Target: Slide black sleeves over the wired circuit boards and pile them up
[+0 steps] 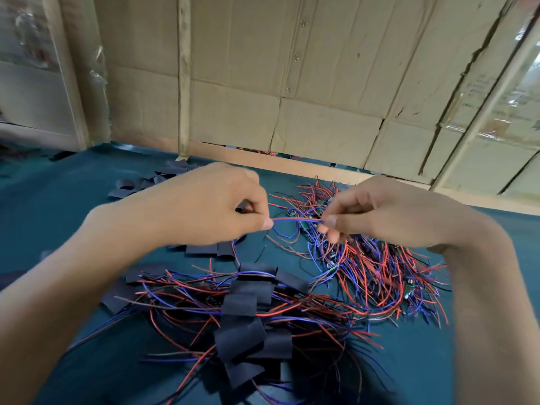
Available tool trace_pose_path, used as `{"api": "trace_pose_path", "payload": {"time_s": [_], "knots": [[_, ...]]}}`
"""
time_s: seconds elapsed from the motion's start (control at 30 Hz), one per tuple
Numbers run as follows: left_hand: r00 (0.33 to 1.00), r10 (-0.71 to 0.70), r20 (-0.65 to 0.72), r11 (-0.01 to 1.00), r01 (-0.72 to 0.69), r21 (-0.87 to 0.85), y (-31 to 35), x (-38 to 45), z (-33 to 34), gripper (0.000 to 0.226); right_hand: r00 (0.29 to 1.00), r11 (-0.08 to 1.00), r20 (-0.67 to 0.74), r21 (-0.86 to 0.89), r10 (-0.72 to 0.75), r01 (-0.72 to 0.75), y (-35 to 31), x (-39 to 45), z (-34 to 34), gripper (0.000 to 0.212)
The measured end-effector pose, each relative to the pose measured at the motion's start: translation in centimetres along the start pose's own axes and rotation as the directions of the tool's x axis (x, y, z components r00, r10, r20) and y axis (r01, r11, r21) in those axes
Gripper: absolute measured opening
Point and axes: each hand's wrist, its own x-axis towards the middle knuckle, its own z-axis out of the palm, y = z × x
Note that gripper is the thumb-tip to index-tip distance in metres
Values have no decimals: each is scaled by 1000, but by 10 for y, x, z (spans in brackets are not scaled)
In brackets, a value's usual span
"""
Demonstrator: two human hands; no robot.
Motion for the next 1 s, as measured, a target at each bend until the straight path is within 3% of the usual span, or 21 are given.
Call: {"api": "trace_pose_path", "payload": {"time_s": [0.1, 0.17, 0.27, 0.4, 0.53, 0.63, 0.7, 0.73, 0.83, 1.0], "knots": [[996, 24, -89, 998, -28, -47, 0, 3, 3, 23, 996, 996, -7, 22, -84, 84, -11, 14, 17, 21], [993, 30, -113, 995, -41, -96, 0, 4, 4, 20, 991, 979, -22, 157, -129, 131, -15, 23, 28, 18], [1000, -9, -30, 991, 5, -137, -7, 3, 1, 23, 993, 949, -2, 294, -119, 114, -11, 26, 30, 17], [997, -34, 69, 995, 41, -95, -14, 1, -2, 16, 998, 982, 12, 183, -57, 54, -2, 20, 18, 19], [1000, -15, 16, 998, 15, -56, -6, 4, 3, 14, 990, 983, -41, 112, -138, 142, -7, 20, 21, 17], [996, -44, -73, 955, 21, -296, -1, 6, 5, 8, 972, 966, -122, 140, -200, 217, -7, 23, 20, 15], [994, -102, -35, 843, 68, -534, -3, 5, 4, 31, 962, 957, -182, 175, -202, 233, -5, 21, 15, 15], [995, -95, 2, 814, 79, -575, -5, 4, 4, 48, 954, 948, -221, 201, -203, 248, -3, 19, 12, 16], [999, 21, -28, 849, -33, -528, -3, 1, 8, 84, 924, 921, -293, 224, -247, 318, -3, 12, 5, 16], [973, 149, -174, 800, -222, -558, 9, 3, 21, 108, 904, 903, -248, 169, -348, 394, -19, 6, 13, 10]]}}
